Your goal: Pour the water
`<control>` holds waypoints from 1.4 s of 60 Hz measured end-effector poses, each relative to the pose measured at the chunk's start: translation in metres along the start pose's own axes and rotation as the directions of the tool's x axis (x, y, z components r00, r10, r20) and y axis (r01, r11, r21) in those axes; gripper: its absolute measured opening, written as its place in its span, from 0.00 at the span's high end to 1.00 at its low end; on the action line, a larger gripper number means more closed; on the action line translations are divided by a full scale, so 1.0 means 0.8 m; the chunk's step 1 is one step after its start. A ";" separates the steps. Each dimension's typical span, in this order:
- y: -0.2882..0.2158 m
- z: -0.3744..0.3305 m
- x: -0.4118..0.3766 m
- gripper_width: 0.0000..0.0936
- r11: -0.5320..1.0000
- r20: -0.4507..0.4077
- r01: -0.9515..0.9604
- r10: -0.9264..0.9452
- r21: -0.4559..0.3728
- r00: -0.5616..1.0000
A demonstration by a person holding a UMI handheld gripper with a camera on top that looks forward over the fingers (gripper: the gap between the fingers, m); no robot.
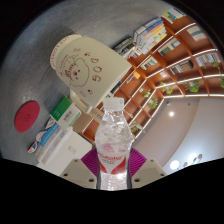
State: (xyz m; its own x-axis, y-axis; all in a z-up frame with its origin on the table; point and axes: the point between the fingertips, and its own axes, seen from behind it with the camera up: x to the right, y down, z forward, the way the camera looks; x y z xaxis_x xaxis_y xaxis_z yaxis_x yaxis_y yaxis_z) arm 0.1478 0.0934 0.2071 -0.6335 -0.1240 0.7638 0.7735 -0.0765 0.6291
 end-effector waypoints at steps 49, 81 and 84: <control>-0.035 -0.025 -0.109 0.60 -0.457 0.178 -0.827 0.830 -0.328 -0.529; -0.026 -0.020 -0.134 0.51 -0.596 0.092 -0.759 0.767 -0.261 -0.635; -0.025 -0.022 -0.135 0.44 -0.589 0.089 -0.764 0.774 -0.264 -0.627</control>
State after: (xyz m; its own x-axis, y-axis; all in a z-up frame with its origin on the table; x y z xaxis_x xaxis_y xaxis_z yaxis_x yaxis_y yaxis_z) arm 0.2012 0.0908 0.1094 0.9941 0.1064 0.0208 0.0338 -0.1218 -0.9920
